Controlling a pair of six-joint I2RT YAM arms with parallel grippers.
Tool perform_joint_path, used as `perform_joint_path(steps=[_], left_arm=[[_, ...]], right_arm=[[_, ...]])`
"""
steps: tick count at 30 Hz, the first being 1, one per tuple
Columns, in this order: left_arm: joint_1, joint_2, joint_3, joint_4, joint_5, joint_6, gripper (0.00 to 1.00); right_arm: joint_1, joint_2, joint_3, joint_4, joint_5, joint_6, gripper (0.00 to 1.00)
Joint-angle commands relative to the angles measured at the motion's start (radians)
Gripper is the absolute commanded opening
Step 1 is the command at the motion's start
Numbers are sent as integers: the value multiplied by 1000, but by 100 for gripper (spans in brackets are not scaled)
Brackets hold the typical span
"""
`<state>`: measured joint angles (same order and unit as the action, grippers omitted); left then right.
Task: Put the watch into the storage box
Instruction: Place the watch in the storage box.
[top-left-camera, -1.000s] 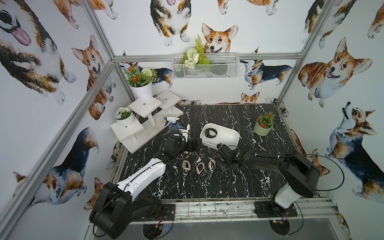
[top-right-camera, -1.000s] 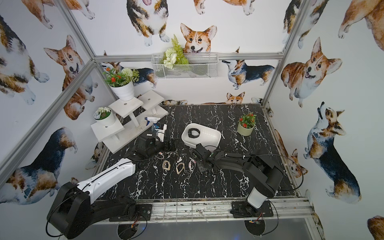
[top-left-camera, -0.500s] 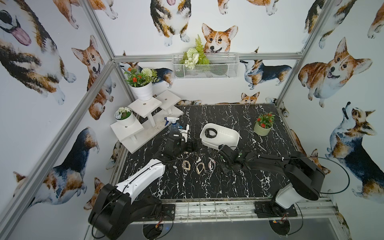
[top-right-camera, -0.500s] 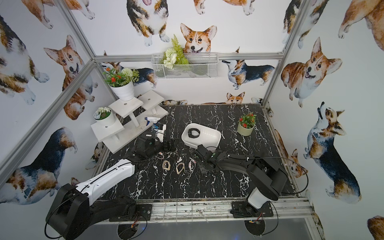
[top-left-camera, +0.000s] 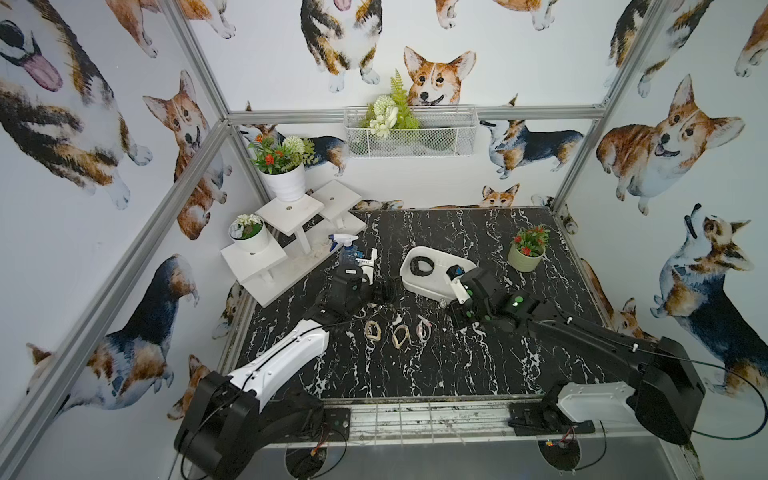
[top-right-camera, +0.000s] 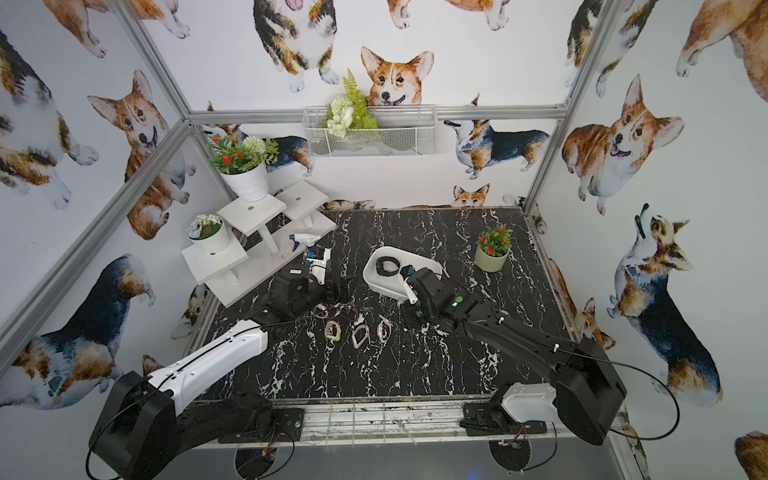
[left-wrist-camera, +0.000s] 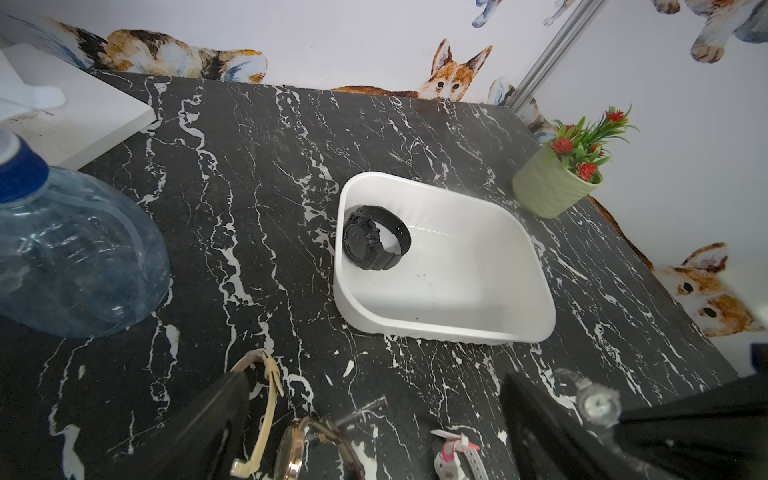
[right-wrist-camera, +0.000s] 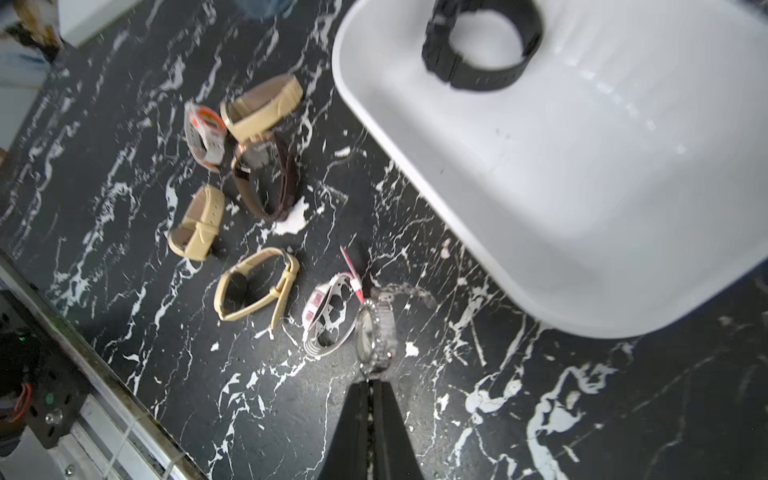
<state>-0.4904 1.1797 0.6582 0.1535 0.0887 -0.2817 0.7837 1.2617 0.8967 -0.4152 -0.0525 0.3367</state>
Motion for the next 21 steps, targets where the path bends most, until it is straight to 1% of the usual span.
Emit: perform_joint_path(steps=[1, 6, 12, 15, 21], left_arm=[[0, -4, 8, 17, 6, 1, 100], [0, 3, 17, 19, 16, -4, 100], [0, 9, 21, 21, 23, -4, 100], [0, 13, 21, 21, 21, -3, 100], [0, 18, 24, 12, 16, 7, 100]], right_arm=[[-44, -18, 52, -37, -36, -56, 0], [-163, 68, 148, -63, -85, -92, 0], [-247, 229, 240, -23, -104, -149, 0], [-266, 317, 280, 6, -115, -164, 0], [-267, 502, 354, 42, -112, -192, 0]])
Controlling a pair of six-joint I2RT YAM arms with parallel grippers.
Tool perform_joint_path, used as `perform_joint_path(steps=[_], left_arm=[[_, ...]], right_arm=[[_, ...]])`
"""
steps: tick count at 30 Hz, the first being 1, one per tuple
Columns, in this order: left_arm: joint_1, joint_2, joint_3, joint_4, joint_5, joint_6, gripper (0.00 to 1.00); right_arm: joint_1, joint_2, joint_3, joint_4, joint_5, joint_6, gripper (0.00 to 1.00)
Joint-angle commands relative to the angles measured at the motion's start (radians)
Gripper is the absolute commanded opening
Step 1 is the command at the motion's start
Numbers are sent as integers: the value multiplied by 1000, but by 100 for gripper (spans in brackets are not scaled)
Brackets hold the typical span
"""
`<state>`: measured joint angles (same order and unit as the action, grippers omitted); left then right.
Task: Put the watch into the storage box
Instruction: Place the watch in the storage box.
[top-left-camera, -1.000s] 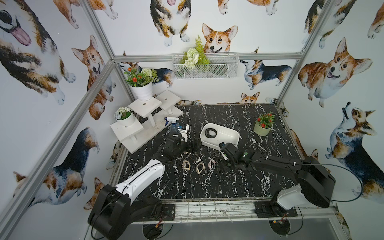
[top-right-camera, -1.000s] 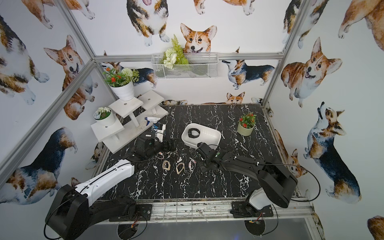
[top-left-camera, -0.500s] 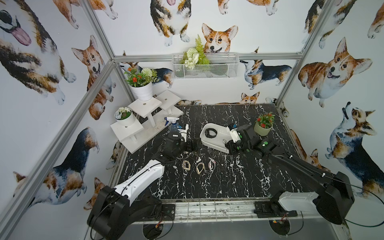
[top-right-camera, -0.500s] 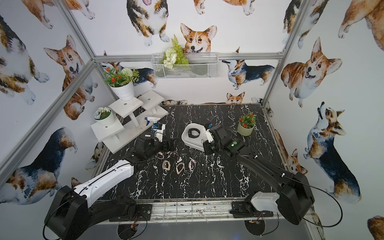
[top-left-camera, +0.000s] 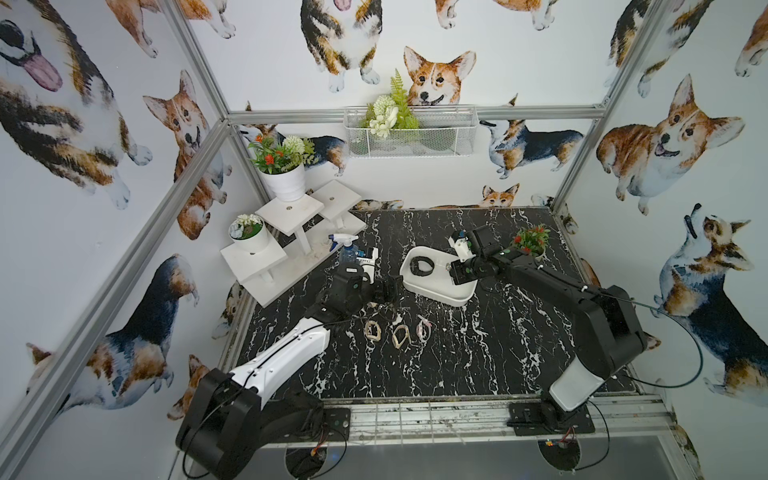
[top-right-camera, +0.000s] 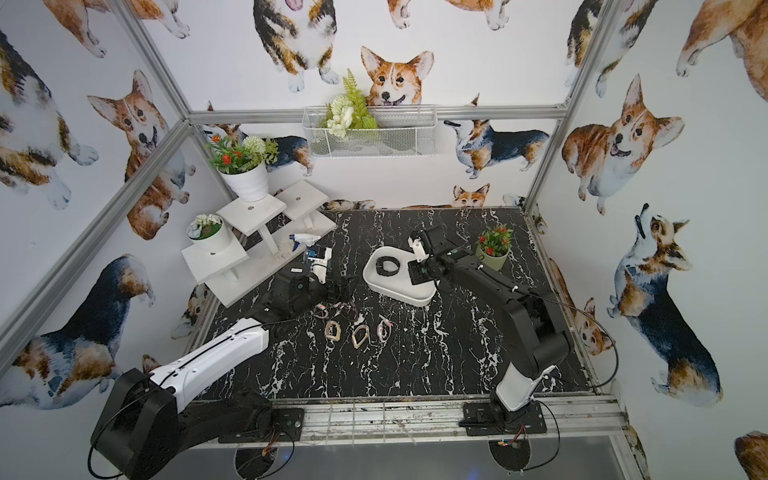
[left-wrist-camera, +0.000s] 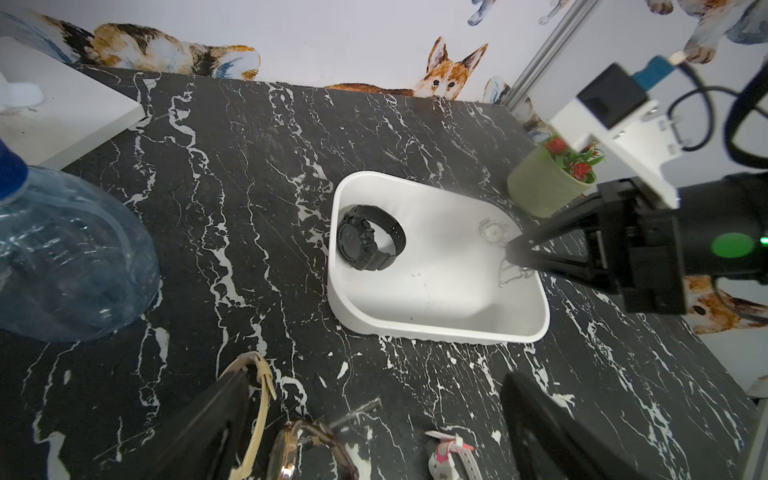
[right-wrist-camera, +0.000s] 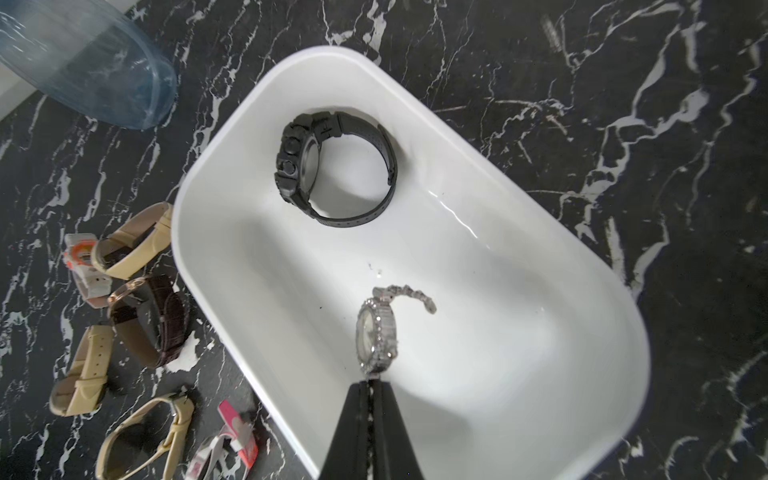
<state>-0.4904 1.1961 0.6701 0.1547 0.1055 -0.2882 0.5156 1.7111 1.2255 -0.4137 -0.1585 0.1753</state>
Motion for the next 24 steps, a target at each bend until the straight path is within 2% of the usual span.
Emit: perform_joint_path(steps=[1, 8, 24], left_arm=[[0, 2, 13, 8, -3, 14, 100], [0, 0, 9, -2, -15, 21, 100], [0, 10, -1, 2, -29, 21, 100]], right_arm=[[1, 75, 34, 45, -1, -34, 0], [1, 215, 114, 59, 27, -51, 0], [-27, 388, 256, 47, 47, -61, 0]])
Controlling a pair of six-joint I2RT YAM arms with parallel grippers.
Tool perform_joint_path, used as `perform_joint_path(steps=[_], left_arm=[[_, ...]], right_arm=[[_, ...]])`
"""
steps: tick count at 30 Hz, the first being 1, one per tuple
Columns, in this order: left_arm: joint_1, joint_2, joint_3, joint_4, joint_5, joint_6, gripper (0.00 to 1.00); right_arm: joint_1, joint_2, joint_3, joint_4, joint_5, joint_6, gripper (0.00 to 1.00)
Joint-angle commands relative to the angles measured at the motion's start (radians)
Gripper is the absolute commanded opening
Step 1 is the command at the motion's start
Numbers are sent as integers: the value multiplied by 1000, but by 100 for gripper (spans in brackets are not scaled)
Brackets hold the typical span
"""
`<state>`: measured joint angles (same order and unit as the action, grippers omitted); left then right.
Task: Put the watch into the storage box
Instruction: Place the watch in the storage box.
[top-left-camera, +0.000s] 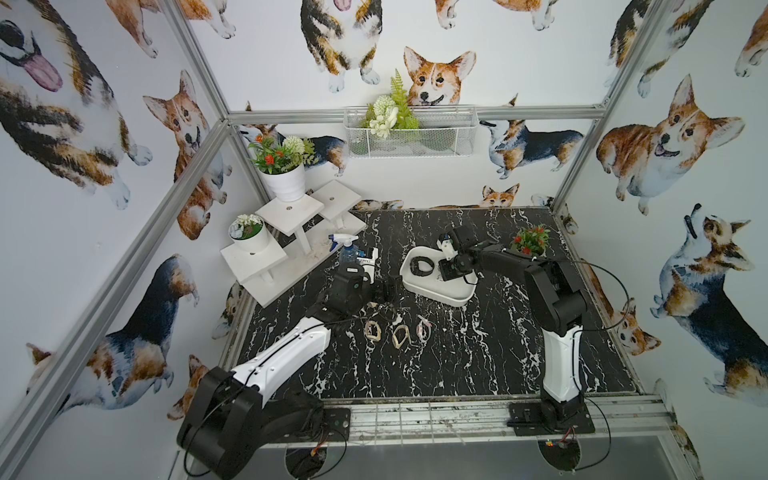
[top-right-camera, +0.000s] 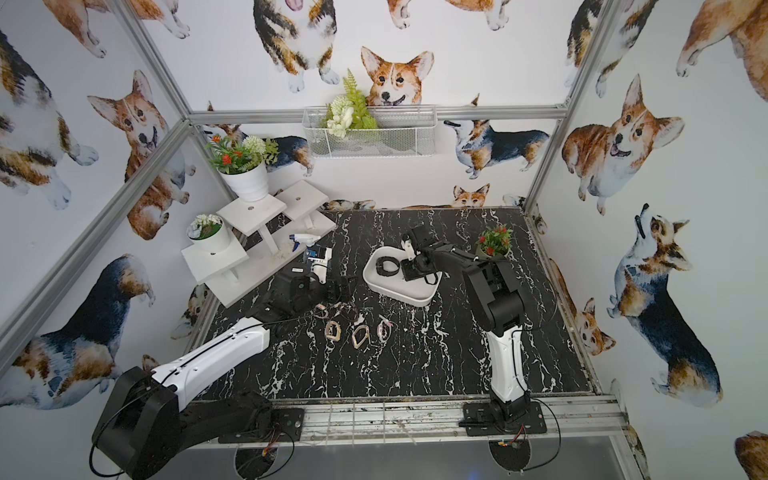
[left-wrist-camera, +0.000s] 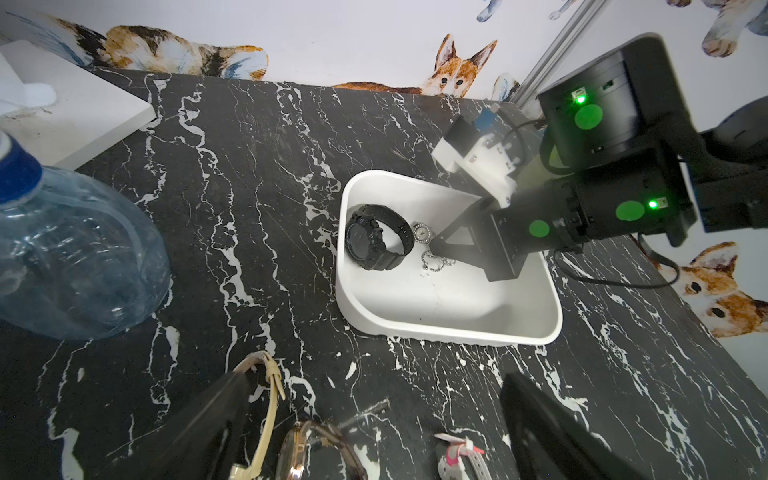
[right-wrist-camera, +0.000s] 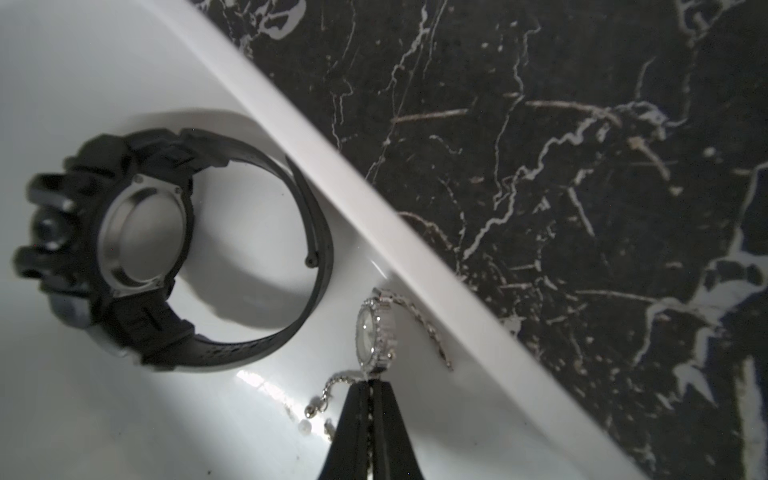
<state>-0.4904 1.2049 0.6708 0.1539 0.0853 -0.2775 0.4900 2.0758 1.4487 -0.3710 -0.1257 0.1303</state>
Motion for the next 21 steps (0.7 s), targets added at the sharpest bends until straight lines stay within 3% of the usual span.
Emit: perform_joint_path(steps=[1, 4, 10, 13, 21], left_arm=[[0, 1, -2, 3, -9, 12, 100], [0, 3, -4, 2, -10, 12, 100], [0, -3, -8, 0, -19, 12, 100], [0, -10, -7, -7, -42, -1, 100], [4, -8, 50, -106, -102, -17, 100]], right_arm=[[-2, 27, 38, 1, 12, -17, 0], [-2, 33, 45, -5, 15, -18, 7], [-2, 21, 56, -21, 16, -22, 33], [-1, -4, 62, -38, 19, -24, 38], [31, -142, 86, -118, 69, -63, 39]])
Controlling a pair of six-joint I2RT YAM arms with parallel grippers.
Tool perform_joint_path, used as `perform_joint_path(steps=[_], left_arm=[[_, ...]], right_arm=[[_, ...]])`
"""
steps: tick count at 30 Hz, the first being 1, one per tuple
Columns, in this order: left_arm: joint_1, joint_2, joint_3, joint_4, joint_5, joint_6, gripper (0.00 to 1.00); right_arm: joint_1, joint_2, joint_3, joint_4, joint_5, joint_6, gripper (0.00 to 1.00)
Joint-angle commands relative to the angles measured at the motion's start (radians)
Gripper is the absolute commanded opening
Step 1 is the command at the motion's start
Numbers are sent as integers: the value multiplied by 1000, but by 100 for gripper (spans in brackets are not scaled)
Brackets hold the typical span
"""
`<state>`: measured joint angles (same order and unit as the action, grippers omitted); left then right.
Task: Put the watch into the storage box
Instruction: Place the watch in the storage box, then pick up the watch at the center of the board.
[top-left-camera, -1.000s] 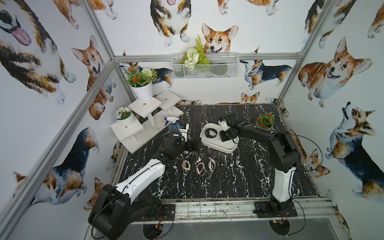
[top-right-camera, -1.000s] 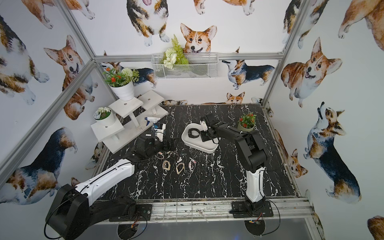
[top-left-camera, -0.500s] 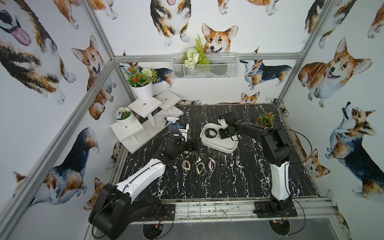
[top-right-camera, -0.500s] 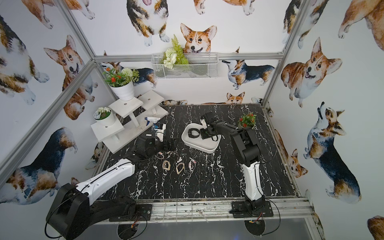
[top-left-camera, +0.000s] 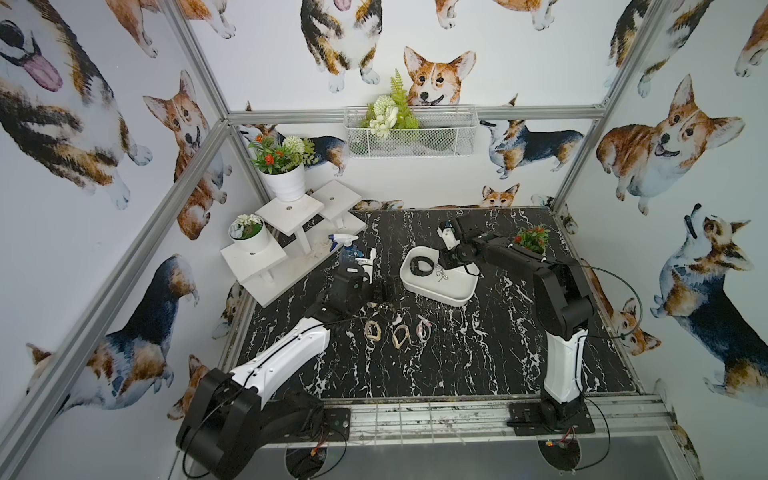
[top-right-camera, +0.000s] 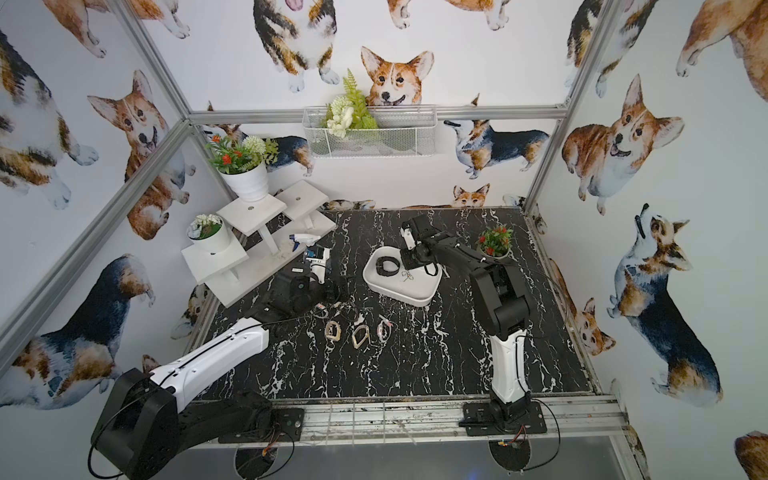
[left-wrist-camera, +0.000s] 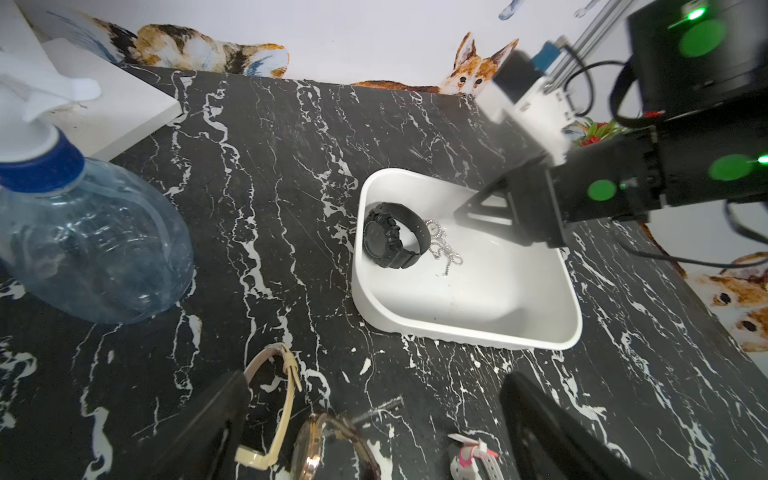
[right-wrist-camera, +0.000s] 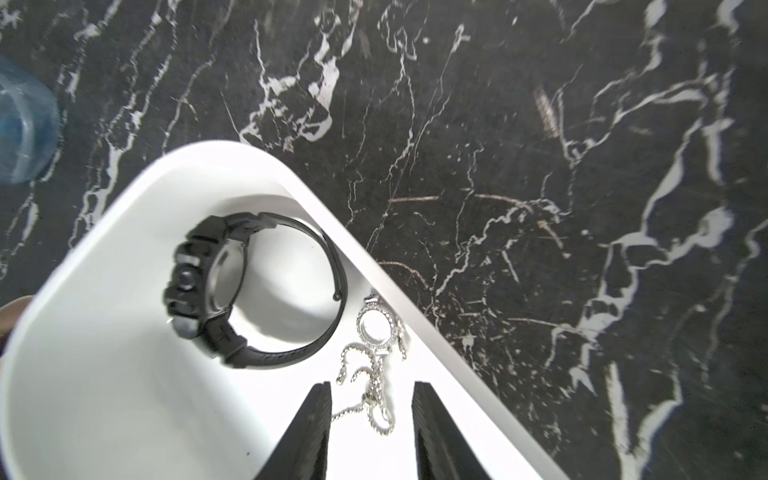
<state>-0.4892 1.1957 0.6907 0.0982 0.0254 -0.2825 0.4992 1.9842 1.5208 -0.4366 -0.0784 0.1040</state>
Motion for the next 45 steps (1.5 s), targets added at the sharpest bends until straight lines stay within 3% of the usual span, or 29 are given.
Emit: perform_joint_path(steps=[1, 10, 15, 25, 36, 45], left_arm=[[7, 4, 53, -89, -59, -20, 100], [78, 10, 142, -273, -115, -64, 100], [139, 19, 141, -308, -110, -108, 100], [200, 25, 103, -304, -110, -157, 100], [212, 13, 82, -281, -117, -155, 100], [212, 4, 72, -267, -110, -150, 100]], right_arm=[[35, -73, 10, -61, 22, -45, 39], [199, -267, -133, -8, -49, -51, 39], [313, -285, -187, 34, -70, -36, 39], [394, -91, -151, 113, -47, 84, 42], [407, 110, 6, 72, -44, 88, 42], [414, 180, 45, 53, -46, 75, 39]])
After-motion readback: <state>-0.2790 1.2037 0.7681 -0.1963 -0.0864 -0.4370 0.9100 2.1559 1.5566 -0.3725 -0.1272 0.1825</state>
